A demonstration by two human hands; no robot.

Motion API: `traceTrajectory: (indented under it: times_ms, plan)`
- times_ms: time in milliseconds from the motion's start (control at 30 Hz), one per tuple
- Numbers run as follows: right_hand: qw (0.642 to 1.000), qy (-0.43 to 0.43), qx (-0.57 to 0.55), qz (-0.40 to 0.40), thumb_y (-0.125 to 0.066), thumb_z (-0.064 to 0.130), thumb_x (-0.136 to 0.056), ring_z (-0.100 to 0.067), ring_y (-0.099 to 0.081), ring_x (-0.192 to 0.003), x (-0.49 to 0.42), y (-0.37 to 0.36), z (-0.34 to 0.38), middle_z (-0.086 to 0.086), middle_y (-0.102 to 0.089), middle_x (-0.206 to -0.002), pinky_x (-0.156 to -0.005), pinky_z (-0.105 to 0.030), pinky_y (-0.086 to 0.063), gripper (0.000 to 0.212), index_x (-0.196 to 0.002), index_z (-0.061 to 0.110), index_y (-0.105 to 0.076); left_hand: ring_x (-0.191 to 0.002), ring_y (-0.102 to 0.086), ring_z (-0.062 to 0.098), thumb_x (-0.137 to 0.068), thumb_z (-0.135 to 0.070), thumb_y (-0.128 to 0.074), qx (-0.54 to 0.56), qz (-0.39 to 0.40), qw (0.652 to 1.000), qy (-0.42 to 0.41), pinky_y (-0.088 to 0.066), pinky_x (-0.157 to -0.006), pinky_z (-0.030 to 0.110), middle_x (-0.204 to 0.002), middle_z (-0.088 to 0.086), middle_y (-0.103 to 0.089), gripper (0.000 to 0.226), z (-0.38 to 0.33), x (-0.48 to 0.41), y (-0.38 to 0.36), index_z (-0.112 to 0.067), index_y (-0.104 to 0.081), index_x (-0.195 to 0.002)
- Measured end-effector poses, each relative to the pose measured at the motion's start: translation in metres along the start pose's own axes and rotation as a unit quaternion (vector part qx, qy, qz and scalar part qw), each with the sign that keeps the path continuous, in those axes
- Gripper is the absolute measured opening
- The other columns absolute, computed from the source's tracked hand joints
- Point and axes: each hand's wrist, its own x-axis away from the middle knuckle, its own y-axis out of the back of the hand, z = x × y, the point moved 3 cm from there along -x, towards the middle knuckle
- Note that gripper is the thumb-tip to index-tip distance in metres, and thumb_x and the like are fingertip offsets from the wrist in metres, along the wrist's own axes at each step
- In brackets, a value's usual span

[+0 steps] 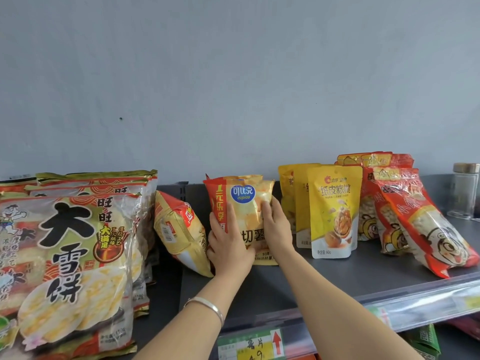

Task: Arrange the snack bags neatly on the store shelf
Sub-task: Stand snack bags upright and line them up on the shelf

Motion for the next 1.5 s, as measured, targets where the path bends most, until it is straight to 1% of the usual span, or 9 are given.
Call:
traceTrajectory:
  times_ms: [133, 367, 533, 700, 867, 1000, 1133, 1267, 1500]
  plan:
    - [0.997, 0.005, -0.063, 0.044, -0.032, 0.063, -0.092, -0.010, -0.064, -0.105, 0.002, -0.013, -0.003, 0.018, -0.064, -0.114, -0.093, -0.047, -0.051, 0.040, -0.128, 0.048, -0.040, -0.142, -0.011, 0.033, -0.083, -0.046, -0.064, -0.008, -0.014, 1.000, -0.005, -0.030, -0.109, 0.049, -0.153, 0.012, 0.015, 0.112, 0.002, 0.001, -0.003, -0.037, 0.034, -0.138]
    - [0.999, -0.018, -0.034, 0.035, -0.031, 0.056, -0.098, -0.015, -0.063, -0.103, 0.007, -0.011, -0.010, 0.005, -0.065, -0.113, -0.090, -0.047, -0.053, 0.042, -0.127, 0.029, -0.046, -0.138, -0.018, 0.034, -0.082, -0.054, -0.060, -0.042, -0.032, 0.999, -0.002, -0.032, -0.106, 0.047, -0.154, 0.012, 0.008, 0.102, 0.002, 0.007, 0.006, -0.037, 0.018, -0.144]
    - [0.992, -0.002, 0.118, -0.034, -0.029, 0.057, -0.097, -0.030, -0.038, -0.134, 0.012, 0.004, 0.001, -0.006, -0.041, -0.146, -0.106, -0.050, -0.035, 0.059, -0.147, 0.026, -0.032, -0.143, -0.011, 0.030, -0.085, -0.036, -0.063, 0.008, -0.088, 0.994, -0.069, -0.023, -0.112, 0.047, -0.156, 0.011, -0.005, 0.077, -0.010, 0.008, 0.037, -0.027, -0.019, -0.147]
    - [0.961, 0.130, 0.214, -0.120, -0.042, 0.039, -0.100, -0.030, -0.039, -0.128, 0.032, 0.014, 0.030, -0.006, -0.047, -0.138, -0.099, -0.044, -0.035, 0.042, -0.137, 0.021, -0.047, -0.134, -0.032, 0.030, -0.080, -0.025, -0.067, -0.033, -0.210, 0.963, -0.163, -0.030, -0.104, 0.049, -0.142, 0.010, -0.039, 0.047, 0.001, 0.003, 0.090, -0.021, -0.054, -0.125]
    - [0.929, 0.241, 0.277, -0.040, -0.046, 0.032, -0.098, -0.031, -0.048, -0.117, 0.061, -0.020, 0.059, -0.010, -0.054, -0.129, -0.095, -0.040, -0.041, 0.036, -0.127, 0.012, -0.056, -0.131, -0.036, 0.027, -0.081, -0.031, -0.066, -0.029, -0.201, 0.977, -0.070, -0.036, -0.101, 0.045, -0.140, 0.008, -0.041, 0.056, 0.037, -0.006, 0.117, -0.023, -0.045, -0.133]
    - [0.904, 0.268, 0.334, -0.018, -0.055, 0.036, -0.093, -0.031, -0.052, -0.120, 0.083, -0.047, 0.065, -0.006, -0.057, -0.129, -0.096, -0.046, -0.042, 0.036, -0.124, 0.019, -0.059, -0.136, -0.031, 0.025, -0.080, -0.024, -0.071, 0.132, -0.154, 0.978, 0.044, -0.033, -0.105, 0.038, -0.148, 0.008, -0.032, 0.080, 0.055, -0.004, 0.111, -0.020, -0.026, -0.145]
    - [0.930, 0.141, 0.338, -0.032, -0.048, 0.043, -0.095, -0.035, -0.011, -0.147, 0.080, -0.042, 0.051, -0.006, -0.015, -0.159, -0.112, -0.056, -0.020, 0.052, -0.144, 0.033, -0.033, -0.139, -0.027, 0.026, -0.078, -0.020, -0.075, 0.279, -0.096, 0.947, 0.127, -0.030, -0.109, 0.040, -0.152, 0.007, -0.023, 0.091, 0.071, -0.006, 0.102, -0.025, -0.017, -0.149]
    - [0.931, 0.104, 0.347, 0.034, -0.039, 0.048, -0.098, -0.039, 0.006, -0.147, 0.076, -0.042, 0.035, 0.001, 0.011, -0.161, -0.112, -0.059, -0.018, 0.060, -0.150, 0.040, -0.008, -0.139, -0.026, 0.028, -0.078, -0.025, -0.074, 0.289, -0.069, 0.944, 0.146, -0.032, -0.108, 0.045, -0.152, 0.008, -0.021, 0.089, 0.079, -0.015, 0.095, -0.028, -0.020, -0.148]
    - [0.926, 0.108, 0.359, 0.031, -0.046, 0.050, -0.096, -0.034, 0.000, -0.148, 0.073, -0.038, 0.032, 0.002, 0.005, -0.162, -0.114, -0.055, -0.022, 0.066, -0.150, 0.041, -0.009, -0.125, -0.043, 0.026, -0.081, -0.017, -0.069, 0.274, -0.084, 0.955, 0.080, -0.039, -0.093, 0.029, -0.142, 0.009, -0.037, 0.057, 0.072, -0.020, 0.088, -0.018, -0.044, -0.132]
